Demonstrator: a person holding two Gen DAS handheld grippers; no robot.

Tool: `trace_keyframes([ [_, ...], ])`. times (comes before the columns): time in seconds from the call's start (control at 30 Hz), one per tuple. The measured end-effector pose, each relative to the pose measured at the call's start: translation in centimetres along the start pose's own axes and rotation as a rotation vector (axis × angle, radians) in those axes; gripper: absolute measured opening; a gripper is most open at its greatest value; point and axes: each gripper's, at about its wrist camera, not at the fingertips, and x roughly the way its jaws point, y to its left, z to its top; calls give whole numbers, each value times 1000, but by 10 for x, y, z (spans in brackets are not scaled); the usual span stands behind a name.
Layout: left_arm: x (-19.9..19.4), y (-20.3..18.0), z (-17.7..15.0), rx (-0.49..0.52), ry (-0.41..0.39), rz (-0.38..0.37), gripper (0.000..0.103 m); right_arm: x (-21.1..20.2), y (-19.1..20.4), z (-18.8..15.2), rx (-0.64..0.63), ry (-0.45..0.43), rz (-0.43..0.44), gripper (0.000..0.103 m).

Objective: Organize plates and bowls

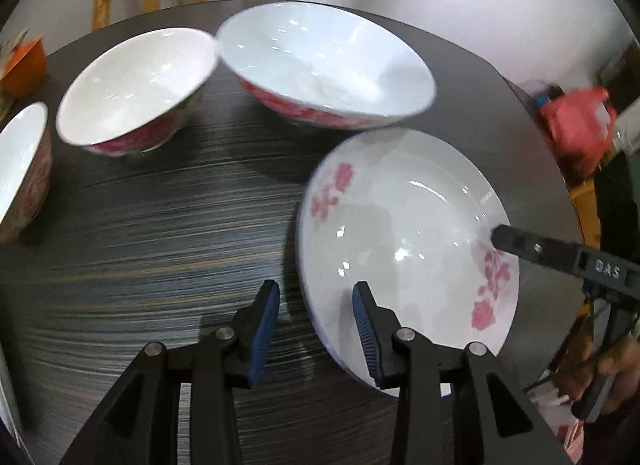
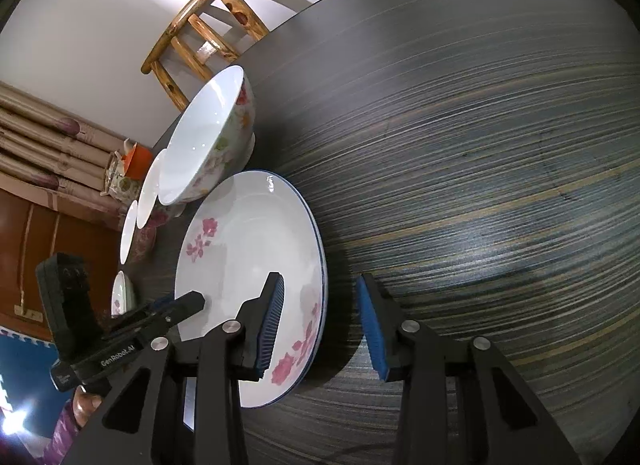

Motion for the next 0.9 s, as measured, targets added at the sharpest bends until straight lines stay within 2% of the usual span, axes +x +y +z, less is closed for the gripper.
trace_keyframes([
  [0.1, 2, 1, 1, -29, 2, -35, 37, 4, 0, 1, -7, 21, 6, 25],
  [0.13, 2, 4, 2, -53, 2, -47, 34, 7, -1, 1, -6, 31, 8, 23],
  [0.17, 3, 7, 3, -62, 4, -58, 31, 8, -2, 1, -5, 37, 7, 17],
  [0.2, 5, 10, 4, -80, 10, -75, 24, 9, -1, 1, -7, 44, 9, 14],
  [0.27, 6, 15, 3, -103, 11, -121, 21, 11, 2, 1, -27, 51, 3, 13],
  [0.47, 6, 6, 5, -101, 7, -117, 15, 9, 0, 0, -28, 41, -7, 9],
  [0.57, 1, 22, 0, -120, 0, -136, 13, 9, 0, -1, -34, 37, -12, 10],
  [0.9, -21, 42, -21, -126, -37, -105, 13, 7, 6, -16, -27, 52, 22, 10],
])
